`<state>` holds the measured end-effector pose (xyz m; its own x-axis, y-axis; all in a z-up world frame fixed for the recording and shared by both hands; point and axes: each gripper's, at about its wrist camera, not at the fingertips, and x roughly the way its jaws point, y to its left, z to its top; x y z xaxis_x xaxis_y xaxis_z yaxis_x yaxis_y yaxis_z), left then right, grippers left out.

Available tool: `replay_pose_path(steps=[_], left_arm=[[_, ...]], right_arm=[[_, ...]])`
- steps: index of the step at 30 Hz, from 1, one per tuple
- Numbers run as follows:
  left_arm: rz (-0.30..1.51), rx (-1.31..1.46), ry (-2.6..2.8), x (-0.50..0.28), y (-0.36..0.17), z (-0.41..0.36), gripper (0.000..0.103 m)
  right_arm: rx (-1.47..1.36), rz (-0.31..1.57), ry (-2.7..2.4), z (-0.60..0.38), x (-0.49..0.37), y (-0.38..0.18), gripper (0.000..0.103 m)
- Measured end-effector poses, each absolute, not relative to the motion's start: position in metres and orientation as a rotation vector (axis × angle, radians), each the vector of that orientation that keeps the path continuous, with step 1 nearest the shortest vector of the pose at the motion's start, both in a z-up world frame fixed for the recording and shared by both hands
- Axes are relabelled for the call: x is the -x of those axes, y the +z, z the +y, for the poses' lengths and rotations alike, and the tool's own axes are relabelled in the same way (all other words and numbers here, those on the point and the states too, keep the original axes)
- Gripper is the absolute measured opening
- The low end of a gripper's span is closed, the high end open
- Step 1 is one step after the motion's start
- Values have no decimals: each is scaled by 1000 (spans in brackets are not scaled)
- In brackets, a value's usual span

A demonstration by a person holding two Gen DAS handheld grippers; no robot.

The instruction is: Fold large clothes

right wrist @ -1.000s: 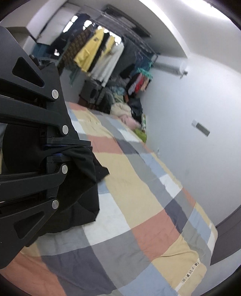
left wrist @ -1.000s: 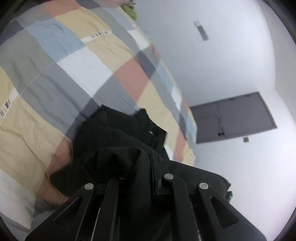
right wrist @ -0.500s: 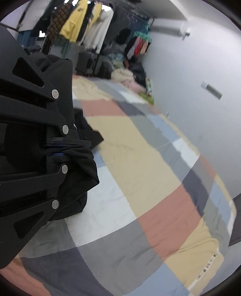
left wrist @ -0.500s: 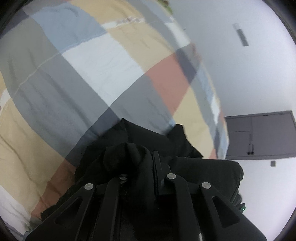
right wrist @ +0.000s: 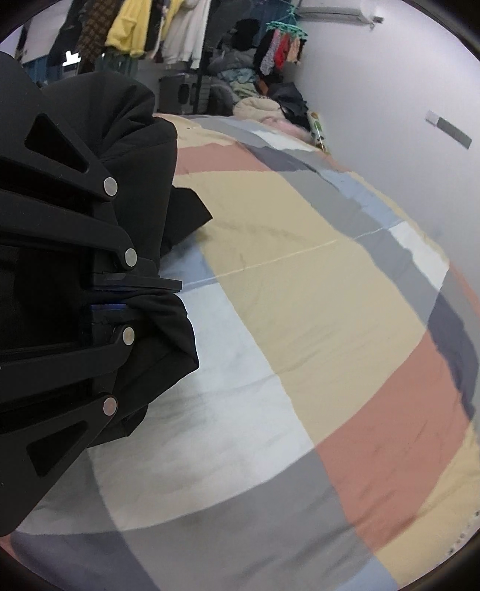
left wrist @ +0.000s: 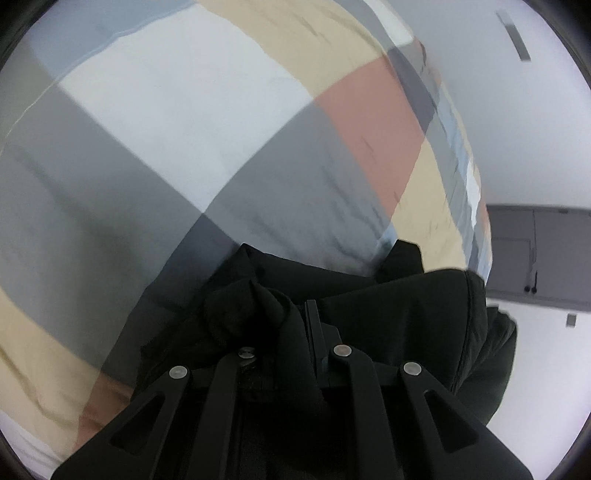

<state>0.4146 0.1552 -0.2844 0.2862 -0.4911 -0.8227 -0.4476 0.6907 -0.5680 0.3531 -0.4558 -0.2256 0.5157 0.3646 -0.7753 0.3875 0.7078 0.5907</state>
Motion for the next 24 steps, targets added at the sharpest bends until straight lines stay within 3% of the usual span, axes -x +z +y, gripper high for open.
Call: replay_pose_path(steps=[5,13,14,16,18,22,24], left_arm=[[1334,895,-36,-415,-287,153,12],[1319,838,-45,-393,-251,156,15],[1315,810,-57,-390,-245,157,20],[1297,725,-69,-382,-227,159,42],[1226,651,-70,-368,-198,165,81],[1077,517,-18,-343,-148,172,86],[983,429,-34,-330,-119,161,88]], right_arm=[[-876,1067,-3,-461,-350,-230,2],[-953,1037,71,-467,-313,-205,16],[-955,1028,76,-469,-308,-199,22],[-936,994,82,-471,-295,-181,34],[-905,968,87,-471,-283,-162,47],[-807,905,107,-462,-265,-113,54],[-743,874,113,-449,-261,-93,72]])
